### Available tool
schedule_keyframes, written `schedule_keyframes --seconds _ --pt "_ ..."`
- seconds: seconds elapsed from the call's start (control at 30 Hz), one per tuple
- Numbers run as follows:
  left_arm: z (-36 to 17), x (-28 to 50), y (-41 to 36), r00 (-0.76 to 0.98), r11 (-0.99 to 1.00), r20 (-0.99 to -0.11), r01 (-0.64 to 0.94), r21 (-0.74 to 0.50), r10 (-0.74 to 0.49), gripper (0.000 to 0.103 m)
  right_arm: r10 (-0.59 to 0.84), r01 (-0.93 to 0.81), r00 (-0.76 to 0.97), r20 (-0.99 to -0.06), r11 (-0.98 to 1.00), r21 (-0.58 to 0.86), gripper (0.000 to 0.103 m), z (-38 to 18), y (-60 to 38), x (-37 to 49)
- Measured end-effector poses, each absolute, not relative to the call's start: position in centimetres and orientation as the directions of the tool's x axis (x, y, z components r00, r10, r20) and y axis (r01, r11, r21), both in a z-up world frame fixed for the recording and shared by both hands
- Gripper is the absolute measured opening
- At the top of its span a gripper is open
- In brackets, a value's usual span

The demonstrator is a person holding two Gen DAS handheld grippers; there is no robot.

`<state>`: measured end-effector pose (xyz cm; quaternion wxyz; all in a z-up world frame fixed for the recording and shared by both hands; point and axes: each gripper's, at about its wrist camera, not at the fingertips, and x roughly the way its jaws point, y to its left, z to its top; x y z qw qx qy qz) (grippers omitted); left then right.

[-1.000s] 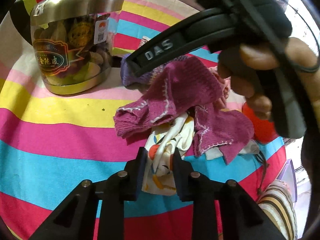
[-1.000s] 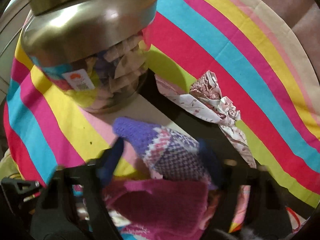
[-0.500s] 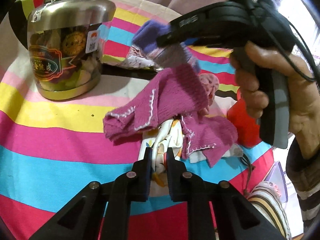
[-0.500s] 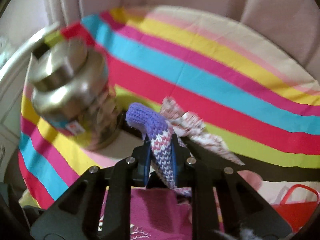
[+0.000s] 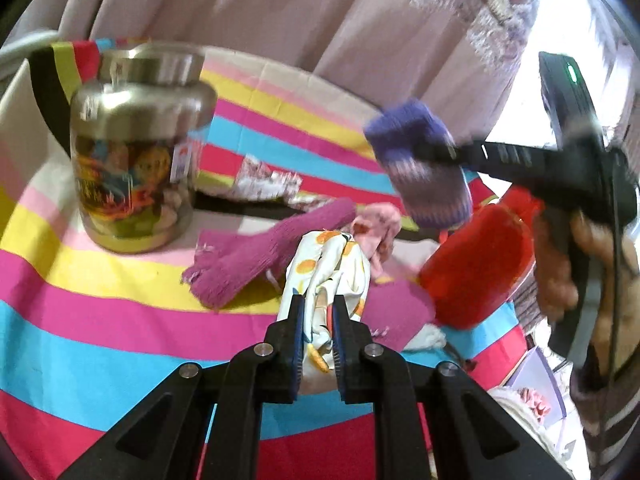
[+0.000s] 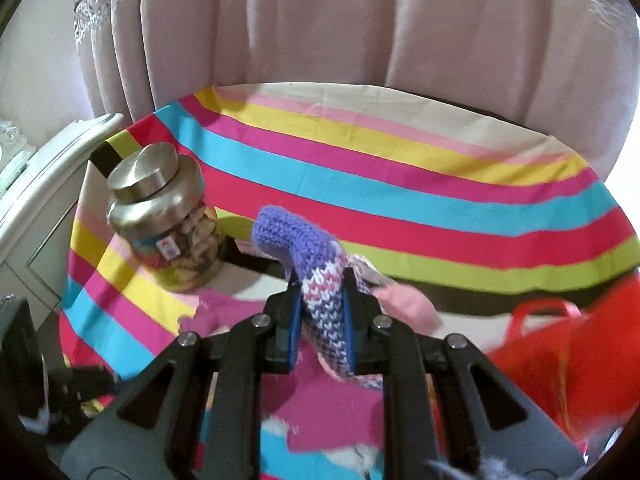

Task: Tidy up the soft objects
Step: 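Carry the floral cloth and purple glove into the white box and open both tools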

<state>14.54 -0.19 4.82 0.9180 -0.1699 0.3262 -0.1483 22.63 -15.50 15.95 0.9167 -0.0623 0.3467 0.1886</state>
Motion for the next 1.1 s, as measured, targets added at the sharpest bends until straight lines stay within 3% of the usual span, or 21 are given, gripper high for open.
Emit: schedule_keyframes --seconds 0.23,0.67,1.1 --pt "6.3 13.3 -0.9 0.784 0.894 -0.479 0.208 -0.398 -0.395 0.013 0.299 -0.349 0.683 -0.666 0.935 0.062 0.02 15.3 -20.8 17.0" --pt "8.2 11.6 -5.7 0.769 0.891 -0.468 0.293 -0.347 -0.435 0.013 0.173 -0.143 0.702 -0.691 0.984 0.102 0.02 14.7 -34.3 8.7" --pt "10.7 9.7 -16.0 0.668 0.828 -0.493 0.491 -0.271 -0.557 0.013 0.063 0.077 0.678 -0.733 0.985 0.156 0.02 12.5 -46.0 3.5"
